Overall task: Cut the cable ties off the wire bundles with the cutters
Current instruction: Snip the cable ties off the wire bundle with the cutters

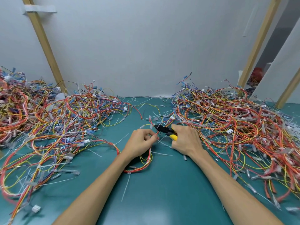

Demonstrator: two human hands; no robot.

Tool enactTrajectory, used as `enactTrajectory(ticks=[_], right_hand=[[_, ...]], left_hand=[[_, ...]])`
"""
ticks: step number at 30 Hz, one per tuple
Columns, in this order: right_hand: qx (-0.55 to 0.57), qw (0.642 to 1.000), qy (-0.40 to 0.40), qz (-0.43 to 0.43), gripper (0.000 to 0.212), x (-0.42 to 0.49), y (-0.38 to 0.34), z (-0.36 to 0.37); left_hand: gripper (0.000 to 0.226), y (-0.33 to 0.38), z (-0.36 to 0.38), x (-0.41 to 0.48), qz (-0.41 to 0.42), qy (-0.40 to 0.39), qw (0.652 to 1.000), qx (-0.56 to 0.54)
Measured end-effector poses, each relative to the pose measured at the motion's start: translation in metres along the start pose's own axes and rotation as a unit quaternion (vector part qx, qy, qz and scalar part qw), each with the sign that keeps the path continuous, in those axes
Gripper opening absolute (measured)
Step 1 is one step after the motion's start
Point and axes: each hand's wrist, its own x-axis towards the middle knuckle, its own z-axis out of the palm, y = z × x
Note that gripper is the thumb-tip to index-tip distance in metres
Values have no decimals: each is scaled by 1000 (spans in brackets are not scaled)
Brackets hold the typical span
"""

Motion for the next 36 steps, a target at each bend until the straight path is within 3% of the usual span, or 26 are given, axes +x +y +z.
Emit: enactTrajectory(ticks=[9,12,15,18,20,25,29,36], right_hand=[[11,1000,-2,-9,25,1,1,0],[10,1000,-3,-5,22,1,2,0],[2,1000,-2,-12,16,2,2,0],[9,1000,-7,-16,15,2,1,-1],[22,1000,-17,-9,18,1,1,-2],[41,999,-23,-14,19,-1,-1,-5],[42,999,-23,-15,16,-1,-1,-4],[53,998,-19,-20,16,0,-2,-3]], left_hand=[[29,0,4,-1,11,40,999,25],[41,-1,2,-1,8,167,986,-4],[32,-3,-9,0,49,288,956,36],[20,-11,-16,3,168,219,946,168],[26,-15,-14,4,165,133,959,187],[21,-17,-11,3,90,21,988,125],[32,-9,-8,-1,25,-44,999,-13],[34,-8,-10,2,26,-55,994,-90]])
